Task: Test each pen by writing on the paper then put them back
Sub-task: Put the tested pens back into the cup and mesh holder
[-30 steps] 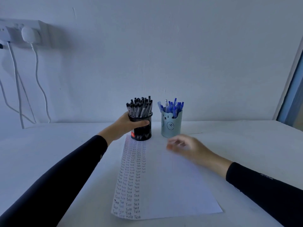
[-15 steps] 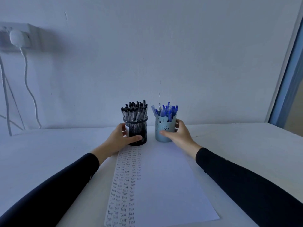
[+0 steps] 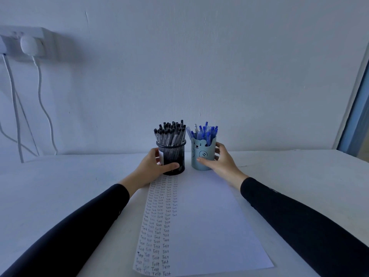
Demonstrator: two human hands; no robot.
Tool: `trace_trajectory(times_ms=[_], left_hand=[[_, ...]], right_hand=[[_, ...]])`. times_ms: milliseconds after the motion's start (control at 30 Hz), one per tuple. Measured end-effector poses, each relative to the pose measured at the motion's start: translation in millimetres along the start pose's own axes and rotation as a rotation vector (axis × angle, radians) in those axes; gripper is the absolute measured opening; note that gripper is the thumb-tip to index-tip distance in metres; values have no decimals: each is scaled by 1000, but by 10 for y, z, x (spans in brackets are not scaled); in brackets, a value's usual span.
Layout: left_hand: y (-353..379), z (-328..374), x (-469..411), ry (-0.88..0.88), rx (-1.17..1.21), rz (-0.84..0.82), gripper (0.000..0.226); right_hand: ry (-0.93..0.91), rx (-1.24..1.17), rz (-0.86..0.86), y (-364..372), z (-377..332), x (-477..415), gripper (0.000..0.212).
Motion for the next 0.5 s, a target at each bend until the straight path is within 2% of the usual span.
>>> trace_trajectory(times_ms=[167,300,500], left_hand=[[8,1,9,3,4,-25,89],[-2,-26,-7,5,-6,-46,90],[18,-8,-7,41,7,-66,61]], right_hand=[[-4,16,10,-5,-17,16,80],[-17,45,85,-51,-44,55,74],[-14,45,106,-49,-70,114,70]])
Point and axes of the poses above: each hand's wrist, its own x-axis away from the middle knuckle, its own y-axis out of the palm, z = x × y, the point moved 7 cm from there along -x, towards the middle knuckle, and after that the axes turned 6 degrees about -z, right-handed, at the moved point
